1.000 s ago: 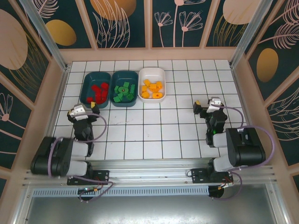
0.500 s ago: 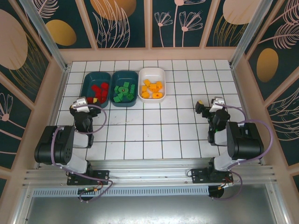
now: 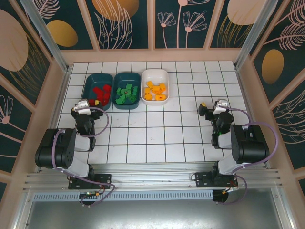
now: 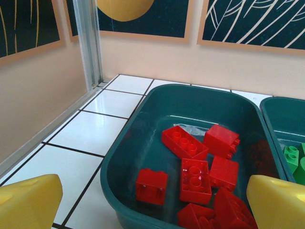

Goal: Sort the legos into containers by color

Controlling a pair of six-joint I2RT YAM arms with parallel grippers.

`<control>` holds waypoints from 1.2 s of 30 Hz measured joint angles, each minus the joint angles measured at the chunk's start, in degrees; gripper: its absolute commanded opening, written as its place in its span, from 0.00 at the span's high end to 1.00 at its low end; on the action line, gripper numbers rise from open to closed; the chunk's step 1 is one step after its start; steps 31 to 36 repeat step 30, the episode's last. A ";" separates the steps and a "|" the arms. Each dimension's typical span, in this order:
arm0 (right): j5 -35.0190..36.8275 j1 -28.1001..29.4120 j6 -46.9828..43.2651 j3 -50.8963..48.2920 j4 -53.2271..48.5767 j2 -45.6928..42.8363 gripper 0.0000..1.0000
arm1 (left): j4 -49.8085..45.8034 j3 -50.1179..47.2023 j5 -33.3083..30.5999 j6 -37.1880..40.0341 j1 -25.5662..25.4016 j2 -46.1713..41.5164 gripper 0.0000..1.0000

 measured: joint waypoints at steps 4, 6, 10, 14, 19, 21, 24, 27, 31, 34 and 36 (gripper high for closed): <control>0.09 0.00 0.00 0.00 0.00 0.00 0.01 | -0.02 0.00 0.02 0.00 0.00 0.00 0.01; 0.15 0.00 0.00 0.00 0.00 0.00 0.01 | -0.17 0.00 0.07 0.00 0.00 0.00 0.01; 0.15 0.00 0.00 0.00 0.00 0.00 0.01 | -0.24 0.00 0.17 0.00 0.00 0.00 0.01; 0.15 0.00 0.00 0.00 0.00 0.00 0.01 | -0.26 0.00 0.20 0.00 0.00 0.00 0.01; 0.15 0.00 0.00 0.00 0.00 0.00 0.01 | -0.26 0.00 0.20 0.00 0.00 0.00 0.01; 0.15 0.00 0.00 0.00 0.00 0.00 0.01 | -0.44 0.00 0.85 0.11 0.00 0.00 0.01; 0.15 0.00 0.00 0.00 0.00 0.00 0.01 | -0.70 0.00 1.73 0.26 0.00 0.00 0.01; 0.15 0.00 0.00 0.00 0.00 0.00 0.01 | -0.72 0.00 2.10 0.26 0.00 0.00 0.01; 0.15 0.00 0.00 0.00 0.00 0.00 0.01 | -0.72 0.00 2.16 0.26 0.00 0.00 0.01; 0.15 0.00 0.00 0.00 0.00 0.00 0.01 | -0.72 0.00 2.16 0.26 0.00 0.00 0.01; 0.15 0.00 0.00 0.00 0.00 0.00 0.01 | -0.72 0.00 2.16 0.26 0.00 0.00 0.01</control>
